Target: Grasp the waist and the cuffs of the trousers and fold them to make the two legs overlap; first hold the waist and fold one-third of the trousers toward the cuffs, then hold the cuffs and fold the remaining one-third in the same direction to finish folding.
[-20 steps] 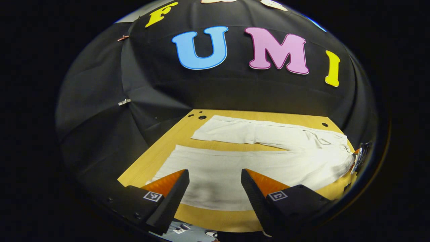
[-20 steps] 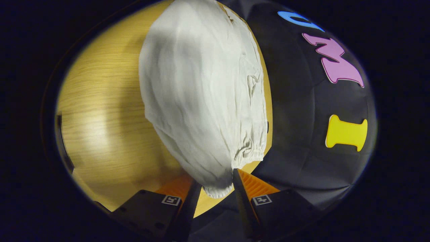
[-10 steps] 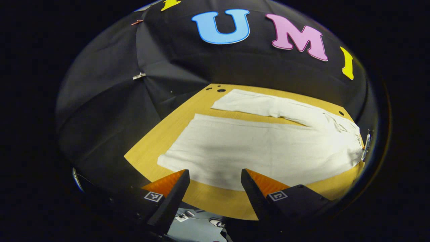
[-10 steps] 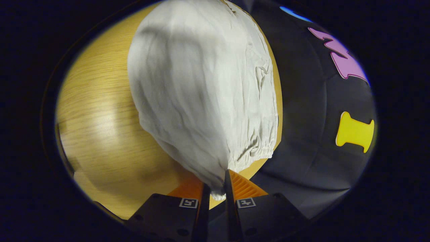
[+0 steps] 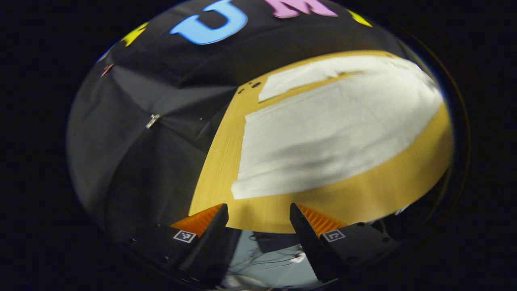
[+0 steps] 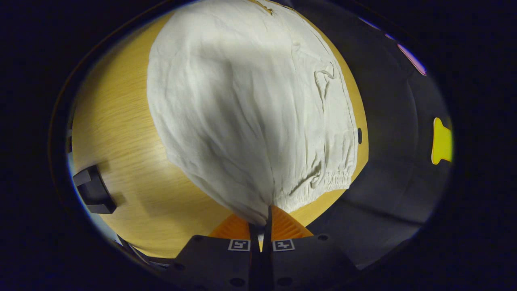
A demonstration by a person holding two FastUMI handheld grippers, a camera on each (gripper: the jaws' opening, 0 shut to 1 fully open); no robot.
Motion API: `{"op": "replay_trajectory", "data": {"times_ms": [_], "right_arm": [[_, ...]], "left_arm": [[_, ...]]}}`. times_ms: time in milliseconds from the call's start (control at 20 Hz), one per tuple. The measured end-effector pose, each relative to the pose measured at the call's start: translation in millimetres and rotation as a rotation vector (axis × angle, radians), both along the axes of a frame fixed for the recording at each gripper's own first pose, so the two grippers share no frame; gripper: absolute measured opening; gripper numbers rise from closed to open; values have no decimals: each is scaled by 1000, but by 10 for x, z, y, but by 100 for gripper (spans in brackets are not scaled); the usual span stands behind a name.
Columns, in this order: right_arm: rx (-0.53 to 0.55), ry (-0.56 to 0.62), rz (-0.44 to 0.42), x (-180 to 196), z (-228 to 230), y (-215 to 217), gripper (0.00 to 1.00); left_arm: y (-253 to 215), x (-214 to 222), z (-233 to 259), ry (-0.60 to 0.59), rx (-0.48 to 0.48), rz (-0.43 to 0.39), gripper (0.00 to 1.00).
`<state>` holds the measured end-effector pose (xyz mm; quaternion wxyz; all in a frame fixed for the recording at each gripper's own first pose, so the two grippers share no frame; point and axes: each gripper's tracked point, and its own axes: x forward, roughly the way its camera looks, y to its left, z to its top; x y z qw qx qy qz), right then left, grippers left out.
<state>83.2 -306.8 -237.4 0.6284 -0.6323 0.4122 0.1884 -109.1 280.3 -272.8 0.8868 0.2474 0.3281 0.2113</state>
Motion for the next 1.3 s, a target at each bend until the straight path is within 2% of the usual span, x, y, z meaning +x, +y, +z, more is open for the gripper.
{"op": "replay_trajectory", "data": {"times_ms": [150,300,500,650,750,850,900,1000,1050,1100,1200,1250,1300], "right_arm": [[-38,2,59,46,-9,-23,5],[-58,9,59,34,0,-25,5],[-75,11,65,19,7,-19,5],[-90,9,77,20,15,-14,5],[-92,10,77,13,19,-3,5],[-95,10,76,16,21,-3,5],[-98,9,79,13,17,-8,5],[-109,6,90,14,23,3,5],[-113,4,95,12,24,7,5],[-116,3,99,14,22,-1,5],[-113,4,99,17,26,5,5],[-111,5,96,13,25,1,5],[-113,5,97,17,22,1,5]], "left_arm": [[129,61,-114,109,123,-126,97],[254,280,-65,173,245,-244,96],[349,641,-50,298,295,-439,93],[290,783,-30,438,303,-601,92],[356,849,-69,525,288,-665,91],[377,958,-28,551,300,-690,82],[382,1003,-36,560,298,-687,82],[369,1091,-47,564,306,-676,71],[367,1110,-66,569,307,-675,57],[360,1119,-75,570,307,-672,51],[365,1123,-79,563,326,-663,29],[363,1133,-79,558,350,-667,24],[355,1130,-92,559,350,-667,23]]}}
